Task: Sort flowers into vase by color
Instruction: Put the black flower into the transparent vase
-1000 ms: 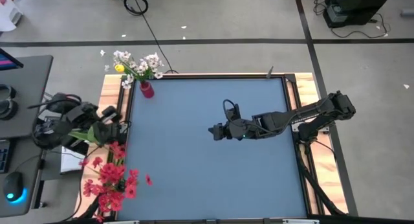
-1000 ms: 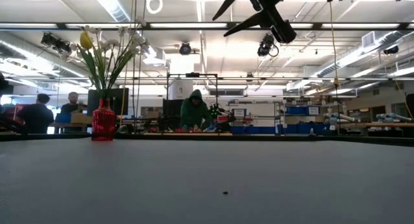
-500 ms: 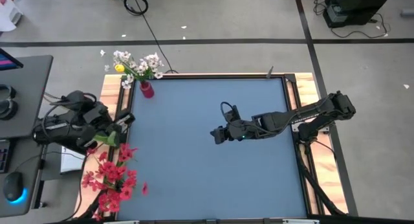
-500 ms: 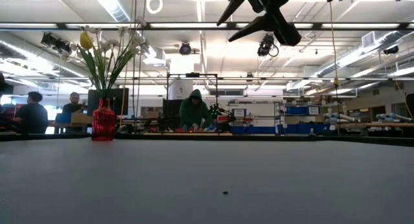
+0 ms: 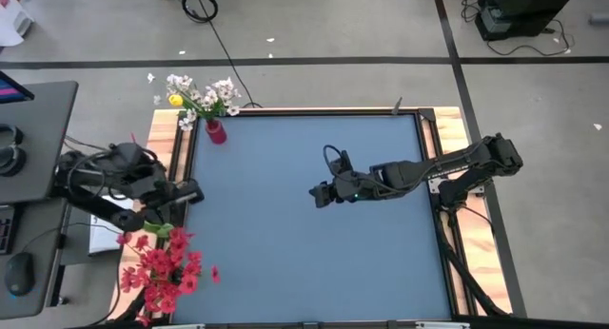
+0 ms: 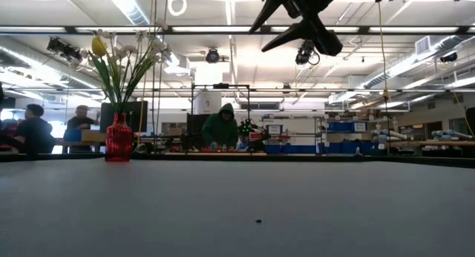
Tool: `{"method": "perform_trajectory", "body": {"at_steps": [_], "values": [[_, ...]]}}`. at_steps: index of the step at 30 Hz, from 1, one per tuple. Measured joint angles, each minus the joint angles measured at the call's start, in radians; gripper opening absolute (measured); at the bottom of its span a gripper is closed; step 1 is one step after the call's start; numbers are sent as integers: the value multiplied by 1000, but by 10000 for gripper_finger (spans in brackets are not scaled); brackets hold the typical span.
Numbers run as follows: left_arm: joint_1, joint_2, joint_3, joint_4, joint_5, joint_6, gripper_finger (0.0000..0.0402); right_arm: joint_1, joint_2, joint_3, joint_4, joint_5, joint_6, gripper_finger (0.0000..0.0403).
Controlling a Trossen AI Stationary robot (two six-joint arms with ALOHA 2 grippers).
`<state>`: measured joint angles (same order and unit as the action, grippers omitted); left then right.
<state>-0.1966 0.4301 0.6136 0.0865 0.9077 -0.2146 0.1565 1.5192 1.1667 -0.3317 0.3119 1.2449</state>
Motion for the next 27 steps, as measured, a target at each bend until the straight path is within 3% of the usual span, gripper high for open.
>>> {"method": "perform_trajectory", "body": {"at_steps": [7, 17, 27], "values": [[-4, -140, 0, -230, -30, -3, 0, -11, 0, 0, 0, 0, -8, 158], [-4, -316, 1, -553, -175, 79, 0, -27, 0, 0, 0, -19, -9, 158], [-4, -427, 5, -712, -181, 115, 0, -28, 0, 0, -11, -27, 12, 158]]}}
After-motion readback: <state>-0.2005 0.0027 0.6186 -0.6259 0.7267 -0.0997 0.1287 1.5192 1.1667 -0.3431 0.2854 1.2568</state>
